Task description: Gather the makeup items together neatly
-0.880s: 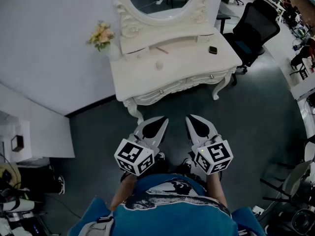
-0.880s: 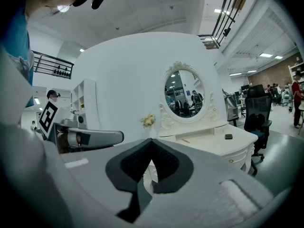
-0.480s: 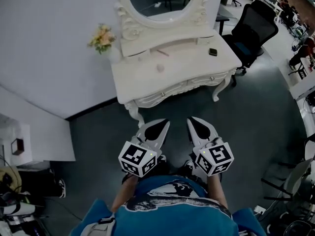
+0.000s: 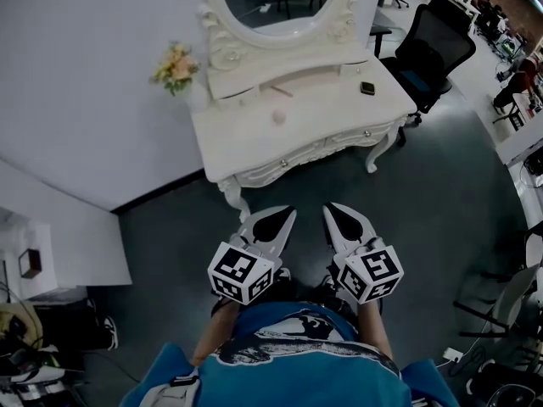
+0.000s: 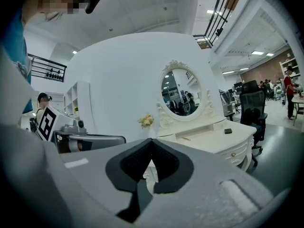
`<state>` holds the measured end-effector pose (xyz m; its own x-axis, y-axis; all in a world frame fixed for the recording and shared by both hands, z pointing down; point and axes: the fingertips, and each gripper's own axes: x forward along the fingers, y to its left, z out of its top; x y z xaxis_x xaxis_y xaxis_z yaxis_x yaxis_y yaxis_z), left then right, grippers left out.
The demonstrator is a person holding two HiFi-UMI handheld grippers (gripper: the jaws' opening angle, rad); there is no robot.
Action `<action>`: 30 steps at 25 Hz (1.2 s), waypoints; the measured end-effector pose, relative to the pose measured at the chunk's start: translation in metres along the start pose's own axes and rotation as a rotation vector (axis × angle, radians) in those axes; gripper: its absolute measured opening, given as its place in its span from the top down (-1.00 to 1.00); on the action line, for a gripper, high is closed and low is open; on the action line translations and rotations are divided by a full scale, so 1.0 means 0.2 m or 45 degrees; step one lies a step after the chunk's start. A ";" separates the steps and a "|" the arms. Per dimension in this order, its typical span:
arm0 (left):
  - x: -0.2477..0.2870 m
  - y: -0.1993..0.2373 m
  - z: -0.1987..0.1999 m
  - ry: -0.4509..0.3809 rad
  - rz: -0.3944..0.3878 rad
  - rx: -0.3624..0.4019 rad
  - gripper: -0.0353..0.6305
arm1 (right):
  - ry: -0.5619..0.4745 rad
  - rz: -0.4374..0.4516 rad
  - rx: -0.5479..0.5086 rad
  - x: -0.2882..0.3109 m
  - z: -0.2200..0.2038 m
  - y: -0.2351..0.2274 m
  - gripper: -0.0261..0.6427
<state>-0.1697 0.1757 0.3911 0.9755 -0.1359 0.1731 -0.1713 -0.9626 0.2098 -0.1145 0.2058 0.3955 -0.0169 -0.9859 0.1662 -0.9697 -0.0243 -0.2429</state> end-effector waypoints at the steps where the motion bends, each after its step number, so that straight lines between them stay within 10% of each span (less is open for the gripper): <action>1: -0.01 0.01 0.00 0.001 -0.013 -0.002 0.85 | 0.003 -0.006 0.004 0.01 -0.01 0.01 0.91; 20: 0.08 0.06 -0.11 0.080 -0.206 -0.015 0.85 | 0.073 -0.230 0.017 -0.01 -0.14 -0.03 0.91; 30: 0.32 0.16 -0.13 0.143 -0.131 -0.030 0.85 | 0.133 -0.144 0.051 0.16 -0.16 -0.25 0.91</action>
<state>-0.1156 0.1417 0.4337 0.9667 -0.0084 0.2557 -0.0757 -0.9641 0.2543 -0.0746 0.1811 0.4440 0.0649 -0.9540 0.2926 -0.9564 -0.1431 -0.2545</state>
